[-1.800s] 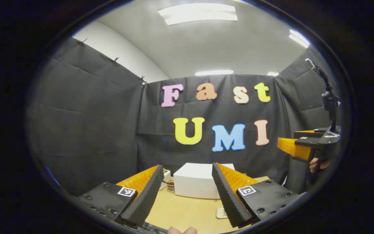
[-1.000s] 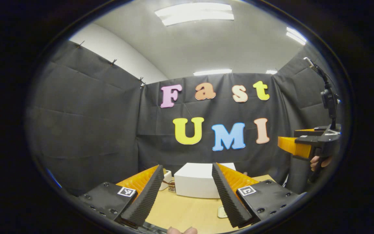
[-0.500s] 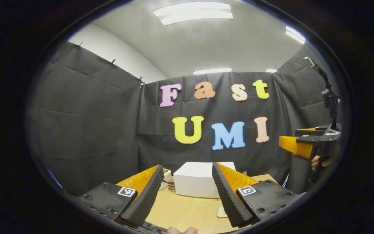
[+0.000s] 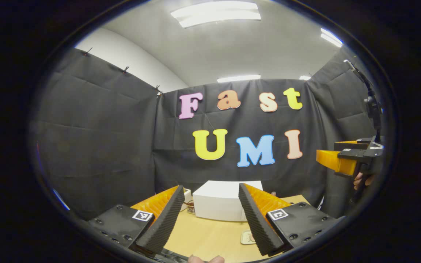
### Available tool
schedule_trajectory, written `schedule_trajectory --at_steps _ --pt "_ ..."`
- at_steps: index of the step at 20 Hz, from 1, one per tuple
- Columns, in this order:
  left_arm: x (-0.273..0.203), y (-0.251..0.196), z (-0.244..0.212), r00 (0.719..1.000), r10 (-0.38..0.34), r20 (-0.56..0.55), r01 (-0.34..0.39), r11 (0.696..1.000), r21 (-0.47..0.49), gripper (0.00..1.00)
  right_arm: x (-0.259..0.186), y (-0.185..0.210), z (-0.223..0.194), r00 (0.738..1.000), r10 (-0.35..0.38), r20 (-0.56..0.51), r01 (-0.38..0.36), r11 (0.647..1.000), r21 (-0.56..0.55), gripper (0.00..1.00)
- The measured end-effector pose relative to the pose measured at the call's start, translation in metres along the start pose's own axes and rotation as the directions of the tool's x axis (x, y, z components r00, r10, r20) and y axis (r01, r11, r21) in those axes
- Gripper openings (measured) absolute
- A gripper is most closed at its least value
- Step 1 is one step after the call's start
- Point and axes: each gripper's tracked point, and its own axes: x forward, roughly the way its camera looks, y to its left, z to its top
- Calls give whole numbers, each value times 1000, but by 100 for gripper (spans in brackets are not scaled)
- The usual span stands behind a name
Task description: Open the microwave oven with the left hand, put the food in, and close the microwave oven.
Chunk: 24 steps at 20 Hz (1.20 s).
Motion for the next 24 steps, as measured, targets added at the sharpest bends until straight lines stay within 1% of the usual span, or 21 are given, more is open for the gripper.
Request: schedule_trajectory --at_steps 3,8,11,13,15,17,20,21,24 --pt "2 -19 2 1000 -8 -4 8 1000 9 97 -2 -21 -5 1000 -10 -14 11 1000 23 95" --pt "8 -58 -10 999 -32 -22 32 999 12 97 -2 -54 -16 999 -17 -31 19 999 46 95" --pt "18 -71 -23 998 -35 -49 35 999 13 97 1 -68 -24 999 -14 -44 17 998 66 95" --pt "30 -78 -30 997 -45 -57 46 999 17 97 4 -70 -34 998 -6 -67 11 997 71 95" --pt "50 -85 -43 996 -63 -66 65 998 14 97 12 -71 -39 997 -8 -77 13 998 64 95" --pt "79 -88 -67 992 -93 -89 94 996 5 97 27 -70 -47 996 -18 -87 24 998 62 95" --pt "130 -84 -106 983 -130 -131 127 992 -27 98 55 -66 -59 991 -64 -119 69 997 40 95" --pt "147 -83 -112 982 -139 -125 136 990 -31 98 66 -57 -59 991 -56 -125 60 998 27 96" --pt "191 -79 -133 980 -162 -118 161 987 -11 97 101 -38 -63 988 -45 -144 36 997 -70 96"
